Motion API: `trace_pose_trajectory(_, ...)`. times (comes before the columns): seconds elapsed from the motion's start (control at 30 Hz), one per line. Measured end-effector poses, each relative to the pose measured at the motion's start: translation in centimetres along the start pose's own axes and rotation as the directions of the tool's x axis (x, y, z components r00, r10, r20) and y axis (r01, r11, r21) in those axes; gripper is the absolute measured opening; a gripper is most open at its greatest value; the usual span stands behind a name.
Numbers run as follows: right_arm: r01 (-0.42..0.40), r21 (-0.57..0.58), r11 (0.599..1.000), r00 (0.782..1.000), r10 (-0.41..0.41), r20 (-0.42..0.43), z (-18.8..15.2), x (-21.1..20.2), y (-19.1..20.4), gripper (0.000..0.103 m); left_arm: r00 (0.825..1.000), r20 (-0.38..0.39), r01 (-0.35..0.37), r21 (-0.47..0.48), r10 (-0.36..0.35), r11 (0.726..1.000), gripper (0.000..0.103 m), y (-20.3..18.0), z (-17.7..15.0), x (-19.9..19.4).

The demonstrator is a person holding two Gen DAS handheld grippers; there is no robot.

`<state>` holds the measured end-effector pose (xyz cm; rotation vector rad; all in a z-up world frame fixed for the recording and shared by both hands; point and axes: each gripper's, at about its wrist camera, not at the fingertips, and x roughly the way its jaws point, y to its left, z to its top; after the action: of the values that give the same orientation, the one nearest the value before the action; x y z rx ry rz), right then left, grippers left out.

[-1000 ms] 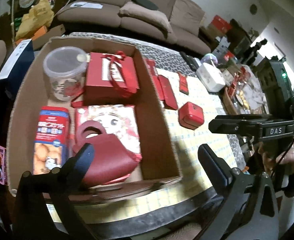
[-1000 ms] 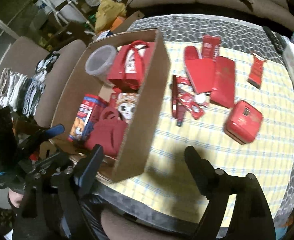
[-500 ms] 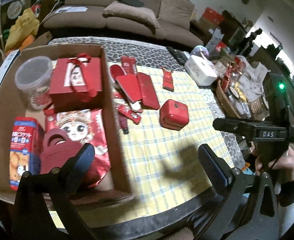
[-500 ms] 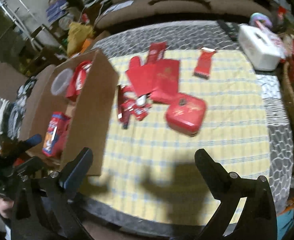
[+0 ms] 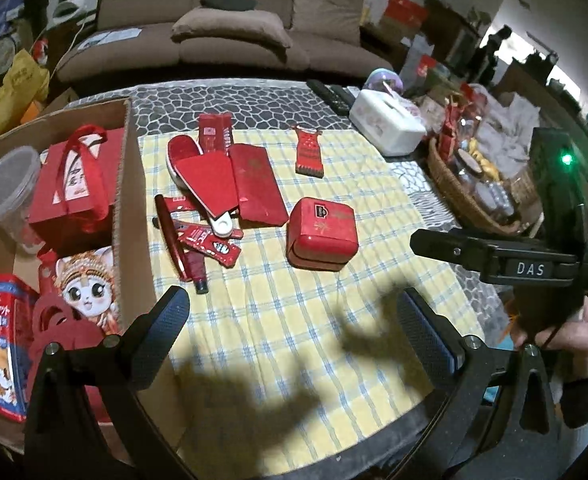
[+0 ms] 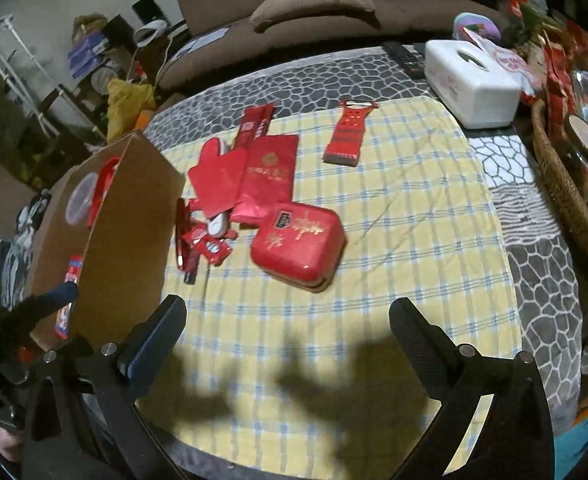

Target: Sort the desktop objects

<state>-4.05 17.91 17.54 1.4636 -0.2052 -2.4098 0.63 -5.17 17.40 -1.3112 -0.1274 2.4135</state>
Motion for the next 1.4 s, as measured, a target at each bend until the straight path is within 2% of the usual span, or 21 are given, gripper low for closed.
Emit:
trace_pose_trajectory(0.27, -0.005, 0.074, 0.997, 1.000, 0.003, 0.029, 0.0, 2.6, -2.3, 0.103, 1.000, 0.015, 0.002, 0.027, -0.002, 1.000, 0.103, -1.5, -0.3, 4.8)
trace_pose_trajectory(0.6, -0.077, 0.240, 0.968, 0.994, 0.055, 0.097, 0.1, 5.3, -6.4, 0.103, 1.000, 0.024, 0.010, 0.027, -0.011, 1.000, 0.103, -2.5, -0.3, 9.4)
trace_pose_trajectory(1.0, -0.007, 0.239, 0.971, 0.993, -0.021, 0.112, -0.1, 6.5, -9.1, 0.103, 0.999, 0.025, -0.022, 0.093, 0.020, 0.995, 0.103, -4.8, 0.5, 14.6)
trace_pose_trajectory(1.13, 0.017, 0.222, 0.975, 0.995, -0.039, 0.094, -0.4, 6.6, -9.6, 0.103, 0.998, 0.040, -0.061, 0.132, 0.056, 0.989, 0.103, -5.8, 0.7, 16.3)
trace_pose_trajectory(1.3, 0.054, 0.208, 0.977, 0.992, -0.076, 0.100, -0.5, 6.6, -9.8, 0.103, 0.996, 0.030, -0.091, 0.125, 0.088, 0.988, 0.103, -5.9, 1.0, 18.1)
trace_pose_trajectory(1.4, 0.038, 0.207, 0.978, 0.994, -0.058, 0.090, -0.4, 7.0, -10.1, 0.103, 0.995, 0.025, -0.097, 0.113, 0.094, 0.989, 0.103, -5.7, 1.2, 18.8)
